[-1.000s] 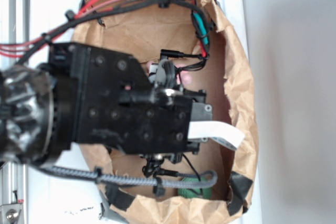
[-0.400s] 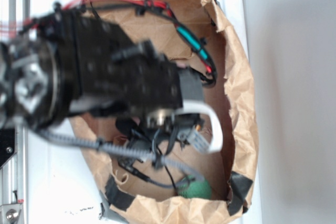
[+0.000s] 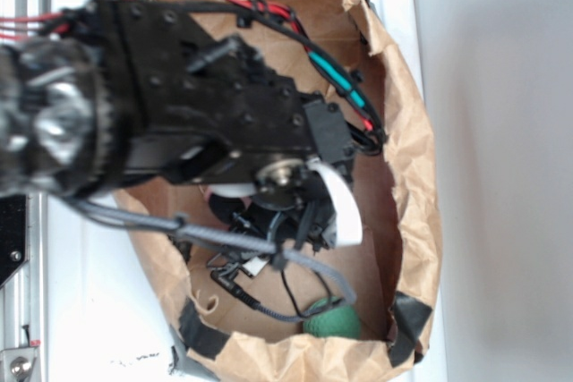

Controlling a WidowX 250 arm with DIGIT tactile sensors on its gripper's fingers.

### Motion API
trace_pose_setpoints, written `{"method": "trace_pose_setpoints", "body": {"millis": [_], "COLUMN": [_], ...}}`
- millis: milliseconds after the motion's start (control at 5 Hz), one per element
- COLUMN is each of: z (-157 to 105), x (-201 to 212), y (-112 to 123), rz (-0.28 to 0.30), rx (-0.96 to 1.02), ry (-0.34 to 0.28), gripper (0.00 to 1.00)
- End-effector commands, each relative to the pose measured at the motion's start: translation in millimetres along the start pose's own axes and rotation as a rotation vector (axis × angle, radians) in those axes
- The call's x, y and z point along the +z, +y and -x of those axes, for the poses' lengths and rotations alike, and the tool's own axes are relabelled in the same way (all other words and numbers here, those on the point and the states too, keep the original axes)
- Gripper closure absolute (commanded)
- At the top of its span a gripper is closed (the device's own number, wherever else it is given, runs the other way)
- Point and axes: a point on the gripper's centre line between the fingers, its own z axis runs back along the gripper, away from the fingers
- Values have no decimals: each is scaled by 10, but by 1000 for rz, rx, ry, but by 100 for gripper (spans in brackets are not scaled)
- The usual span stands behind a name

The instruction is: Grab the green ball.

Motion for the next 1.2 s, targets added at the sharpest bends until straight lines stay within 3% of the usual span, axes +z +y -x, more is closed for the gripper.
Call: {"method": "trace_pose_setpoints", "body": {"millis": [0,600,1000], "z": [-133,-163,-210], "x": [-24,50,-16], "y": [121,-124,-271], "rz": [14,79,98], "rx": [-178,-387,-378], "ry": [-70,-108,-171], "gripper": [0,0,0]}}
